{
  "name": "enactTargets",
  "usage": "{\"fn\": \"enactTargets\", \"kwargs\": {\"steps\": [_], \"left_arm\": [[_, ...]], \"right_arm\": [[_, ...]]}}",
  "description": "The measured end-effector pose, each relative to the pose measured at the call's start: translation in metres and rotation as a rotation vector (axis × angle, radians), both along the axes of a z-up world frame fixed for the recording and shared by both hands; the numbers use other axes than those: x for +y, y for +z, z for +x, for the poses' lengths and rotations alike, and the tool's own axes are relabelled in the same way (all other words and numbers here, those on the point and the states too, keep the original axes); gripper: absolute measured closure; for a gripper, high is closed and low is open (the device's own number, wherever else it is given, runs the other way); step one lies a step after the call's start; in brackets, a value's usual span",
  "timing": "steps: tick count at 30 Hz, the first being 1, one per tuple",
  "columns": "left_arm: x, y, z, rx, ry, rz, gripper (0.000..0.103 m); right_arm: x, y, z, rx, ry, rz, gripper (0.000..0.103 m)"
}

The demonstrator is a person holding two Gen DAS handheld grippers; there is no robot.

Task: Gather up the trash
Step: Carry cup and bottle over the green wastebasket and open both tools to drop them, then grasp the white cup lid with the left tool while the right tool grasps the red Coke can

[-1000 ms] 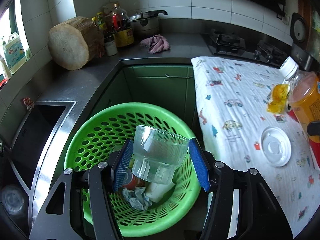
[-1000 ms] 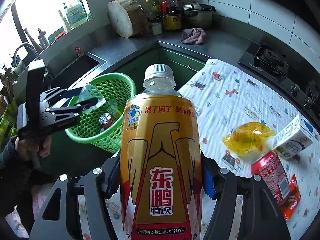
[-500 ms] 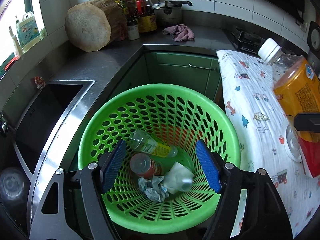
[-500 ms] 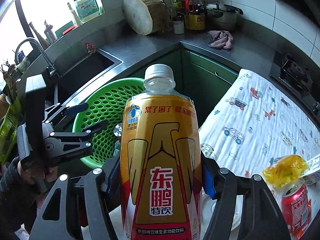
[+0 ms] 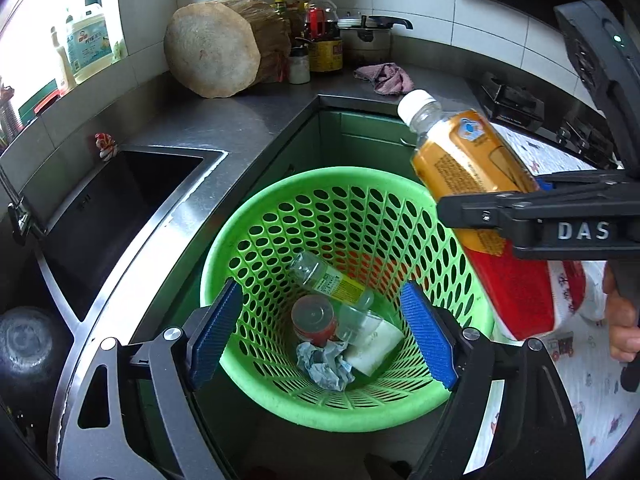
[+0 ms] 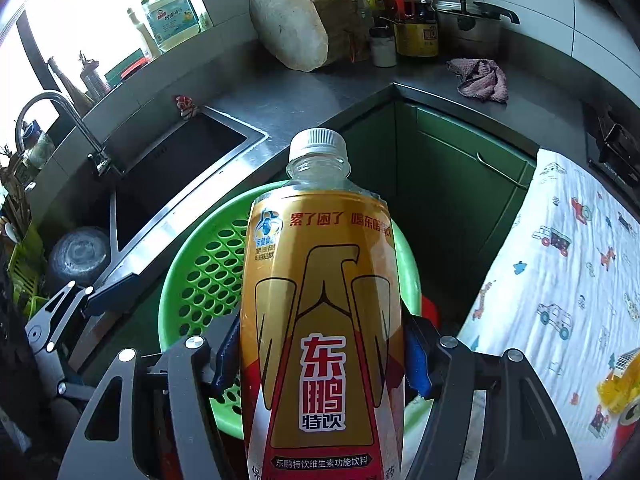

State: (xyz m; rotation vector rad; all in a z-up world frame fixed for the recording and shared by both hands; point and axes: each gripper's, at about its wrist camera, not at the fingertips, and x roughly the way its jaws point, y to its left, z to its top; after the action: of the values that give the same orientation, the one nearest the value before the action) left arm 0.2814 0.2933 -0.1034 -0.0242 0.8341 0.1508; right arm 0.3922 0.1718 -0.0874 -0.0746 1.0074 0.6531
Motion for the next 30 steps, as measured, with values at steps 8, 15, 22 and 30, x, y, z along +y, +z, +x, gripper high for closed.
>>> {"fn": "enactTargets", "kwargs": {"steps": [8,15,22,30], "left_arm": [[0.003,0.003,-0.006,-0.002,0.014,0.007,0.020],[-0.003,0.007,-0.010,-0.010,0.006,0.002,0.020],[-0.035,0.019,-0.013,-0.038,-0.067,0.009,0.018],[-0.094,0.026,-0.011,-0.051,-0.173,0.000,0.015]], "right_arm": [[0.025,-0.010,0.011,0.026,-0.020,0.046,0.034],[0.000,-0.001,-0.006,-0.024,-0.001,0.022,0.031],[-0.070,0.012,-0.033,-0.082,-0.041,-0.034,0.028],[-0.175,0.017,-0.058,-0.106,-0.141,-0.109,0.026]]}}
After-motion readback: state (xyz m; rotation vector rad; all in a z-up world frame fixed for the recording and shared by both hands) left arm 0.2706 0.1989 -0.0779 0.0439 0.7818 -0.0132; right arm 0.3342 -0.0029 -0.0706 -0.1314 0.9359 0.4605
